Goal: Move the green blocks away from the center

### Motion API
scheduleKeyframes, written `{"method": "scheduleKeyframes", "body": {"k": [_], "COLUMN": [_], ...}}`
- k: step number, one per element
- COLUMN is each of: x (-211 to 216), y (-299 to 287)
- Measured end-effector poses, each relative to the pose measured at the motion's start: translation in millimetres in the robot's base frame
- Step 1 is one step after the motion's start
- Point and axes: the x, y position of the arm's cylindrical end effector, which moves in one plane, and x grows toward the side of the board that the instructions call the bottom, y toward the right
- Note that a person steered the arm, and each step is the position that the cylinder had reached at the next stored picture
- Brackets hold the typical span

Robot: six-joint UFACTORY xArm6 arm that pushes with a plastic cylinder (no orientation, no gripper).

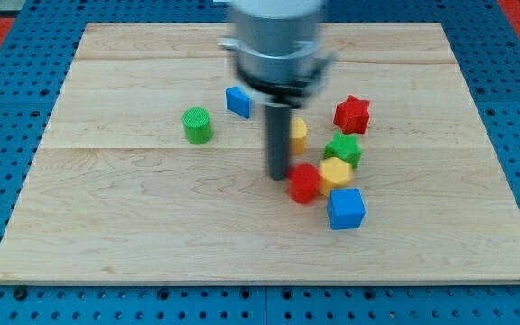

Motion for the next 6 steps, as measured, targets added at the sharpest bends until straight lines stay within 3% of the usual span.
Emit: {"method": "scheduleKeyframes", "body": {"k": [1, 2, 3, 4, 5, 6], "x": [6, -19, -72, -86, -94, -64], "y": [11, -74, -88, -128, -28, 13]}}
